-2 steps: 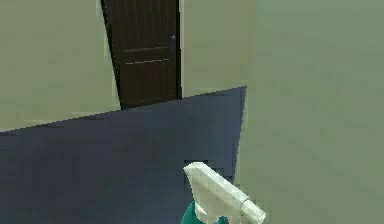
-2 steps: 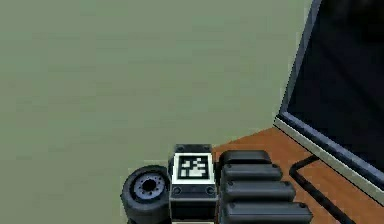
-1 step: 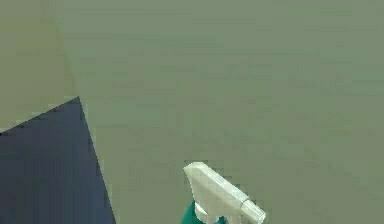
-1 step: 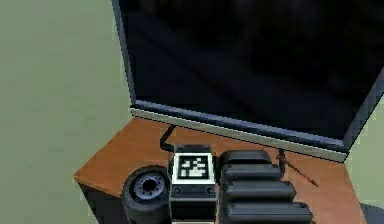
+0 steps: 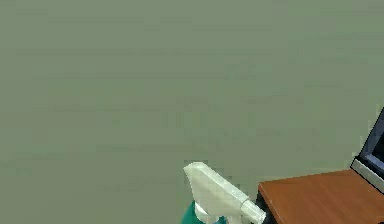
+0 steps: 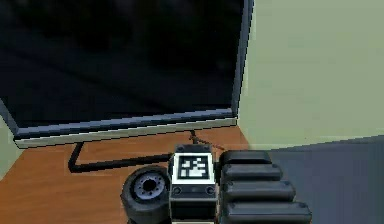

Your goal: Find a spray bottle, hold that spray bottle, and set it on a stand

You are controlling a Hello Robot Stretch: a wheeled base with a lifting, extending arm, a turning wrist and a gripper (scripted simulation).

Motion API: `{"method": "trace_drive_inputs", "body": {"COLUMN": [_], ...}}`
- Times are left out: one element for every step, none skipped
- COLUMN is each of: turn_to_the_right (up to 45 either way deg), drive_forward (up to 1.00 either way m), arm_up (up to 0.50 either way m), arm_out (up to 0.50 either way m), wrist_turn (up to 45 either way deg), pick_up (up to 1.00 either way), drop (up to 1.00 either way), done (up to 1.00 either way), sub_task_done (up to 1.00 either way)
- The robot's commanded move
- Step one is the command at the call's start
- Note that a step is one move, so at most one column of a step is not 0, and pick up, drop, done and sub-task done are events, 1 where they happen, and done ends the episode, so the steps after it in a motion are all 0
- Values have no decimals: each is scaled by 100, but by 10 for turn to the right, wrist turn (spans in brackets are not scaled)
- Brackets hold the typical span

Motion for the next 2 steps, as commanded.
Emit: {"method": "trace_drive_inputs", "body": {"turn_to_the_right": [0, 0], "drive_forward": [0, 0], "arm_up": [0, 0], "arm_out": [48, 0], "wrist_turn": [0, 450], "pick_up": [0, 0], "drop": [0, 0], "done": [0, 0], "sub_task_done": [0, 0]}}
